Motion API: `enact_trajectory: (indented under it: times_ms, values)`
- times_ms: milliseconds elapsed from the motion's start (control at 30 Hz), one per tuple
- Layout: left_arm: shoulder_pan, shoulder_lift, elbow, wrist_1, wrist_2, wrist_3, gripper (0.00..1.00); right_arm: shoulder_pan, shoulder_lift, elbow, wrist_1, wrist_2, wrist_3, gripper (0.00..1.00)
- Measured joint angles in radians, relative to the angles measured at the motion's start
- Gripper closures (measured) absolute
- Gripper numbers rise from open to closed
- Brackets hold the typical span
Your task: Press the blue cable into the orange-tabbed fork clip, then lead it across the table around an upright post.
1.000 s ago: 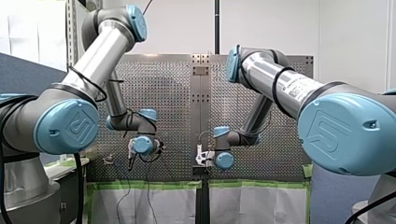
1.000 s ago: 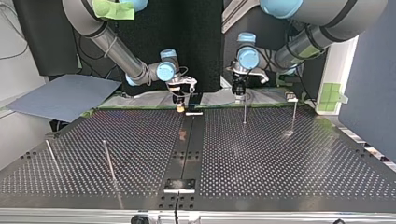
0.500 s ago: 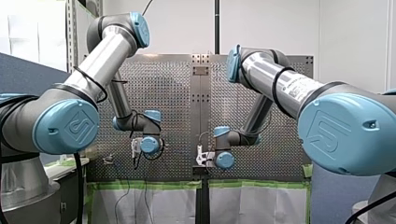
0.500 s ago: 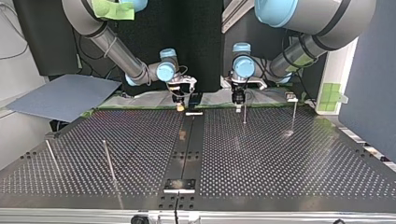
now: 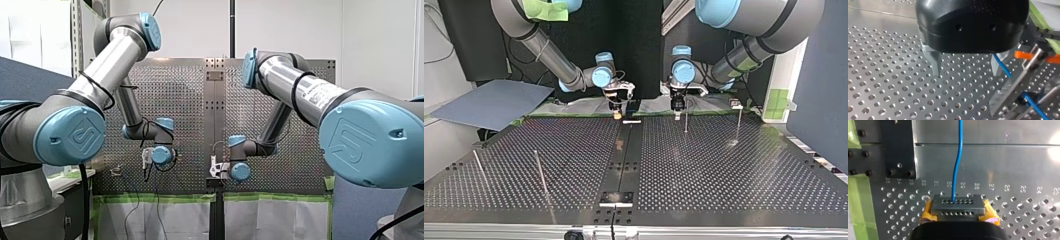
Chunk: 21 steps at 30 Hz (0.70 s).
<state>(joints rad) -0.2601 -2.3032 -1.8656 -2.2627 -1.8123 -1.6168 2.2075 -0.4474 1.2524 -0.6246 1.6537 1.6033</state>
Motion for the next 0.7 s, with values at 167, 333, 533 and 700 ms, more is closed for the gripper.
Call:
enact_trajectory:
  times_ms: [167,333,533,700]
  values:
    - [-0.001,-0.001,0.001,-0.001,-0.015,0.000,0.00,0.002,0.000,-0.003,0.000,0.000,0.000,1.00]
    - [-0.003,-0.013,0.006,-0.006,-0.020,0.000,0.00,0.002,0.000,-0.004,0.000,0.000,0.000,1.00]
    - [-0.012,-0.056,0.040,-0.013,-0.024,-0.012,0.00,0.004,0.000,-0.004,0.001,0.001,0.001,1.00]
    - [-0.016,-0.097,0.083,-0.022,-0.023,-0.029,0.00,0.005,0.000,-0.005,0.003,0.000,0.000,1.00]
